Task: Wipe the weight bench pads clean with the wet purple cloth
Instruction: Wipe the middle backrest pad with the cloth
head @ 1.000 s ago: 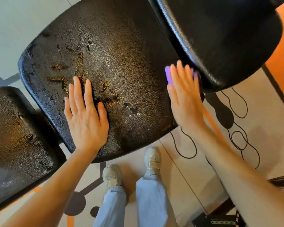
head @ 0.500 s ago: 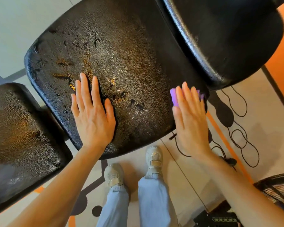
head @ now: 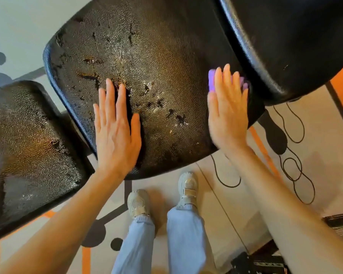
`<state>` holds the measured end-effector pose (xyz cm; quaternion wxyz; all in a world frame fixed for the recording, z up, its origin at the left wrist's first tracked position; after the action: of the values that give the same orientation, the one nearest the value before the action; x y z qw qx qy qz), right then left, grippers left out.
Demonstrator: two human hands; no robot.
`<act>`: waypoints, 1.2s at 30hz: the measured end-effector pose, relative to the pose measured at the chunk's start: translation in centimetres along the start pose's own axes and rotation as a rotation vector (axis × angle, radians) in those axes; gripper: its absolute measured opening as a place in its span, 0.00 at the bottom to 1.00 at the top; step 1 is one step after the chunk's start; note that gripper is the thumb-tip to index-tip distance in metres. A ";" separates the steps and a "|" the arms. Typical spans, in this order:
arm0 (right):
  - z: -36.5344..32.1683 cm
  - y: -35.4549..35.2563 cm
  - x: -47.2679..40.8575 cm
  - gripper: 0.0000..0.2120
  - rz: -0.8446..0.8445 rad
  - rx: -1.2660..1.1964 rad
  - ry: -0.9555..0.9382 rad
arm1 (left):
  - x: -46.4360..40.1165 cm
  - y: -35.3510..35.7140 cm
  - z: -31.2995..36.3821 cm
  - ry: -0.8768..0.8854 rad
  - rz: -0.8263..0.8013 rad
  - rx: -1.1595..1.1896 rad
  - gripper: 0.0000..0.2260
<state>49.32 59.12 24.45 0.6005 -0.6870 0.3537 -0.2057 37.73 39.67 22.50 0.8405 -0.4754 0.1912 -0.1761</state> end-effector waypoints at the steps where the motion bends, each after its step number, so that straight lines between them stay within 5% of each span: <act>1: -0.7 -0.7 3.5 0.25 -0.032 0.000 -0.073 | 0.7 -0.4 -0.5 0.007 -0.006 -0.006 0.26; 4: -1.2 -2.2 10.0 0.24 -0.143 0.045 -0.321 | 2.5 -1.0 -1.7 0.002 -0.022 -0.044 0.27; 9: -5.0 0.9 -0.2 0.24 -0.046 0.031 -0.309 | 2.8 -0.6 -1.9 0.012 0.028 -0.092 0.27; 14: -1.2 -2.2 10.2 0.25 -0.135 0.057 -0.512 | 2.6 -0.6 -1.9 0.014 0.031 -0.115 0.27; 20: -8.4 1.6 1.3 0.24 -0.071 0.032 -0.459 | 2.7 -0.6 -2.0 0.028 0.034 -0.125 0.27; 26: -2.9 -2.4 11.6 0.24 -0.225 0.007 -0.580 | 2.6 -0.6 -2.0 0.024 0.047 -0.120 0.27; 31: -10.4 2.5 0.5 0.24 -0.072 -0.005 -0.537 | 2.7 -0.5 -2.0 0.024 0.045 -0.114 0.27; 36: -4.3 -1.6 9.4 0.24 -0.206 0.029 -0.645 | 2.6 -0.6 -2.0 0.024 0.039 -0.127 0.28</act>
<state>52.95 49.38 25.48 0.6674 -0.7400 0.0713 -0.0423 38.94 36.68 21.65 0.8097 -0.5217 0.2209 -0.1530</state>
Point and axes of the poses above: each hand's wrist, its own x-axis away from the middle knuckle, its own y-axis out of the palm, z = x × y, the point moved 2 cm from there along -x, towards the middle knuckle, and after that the axes turned 14 degrees about z, right-handed, at the moved point
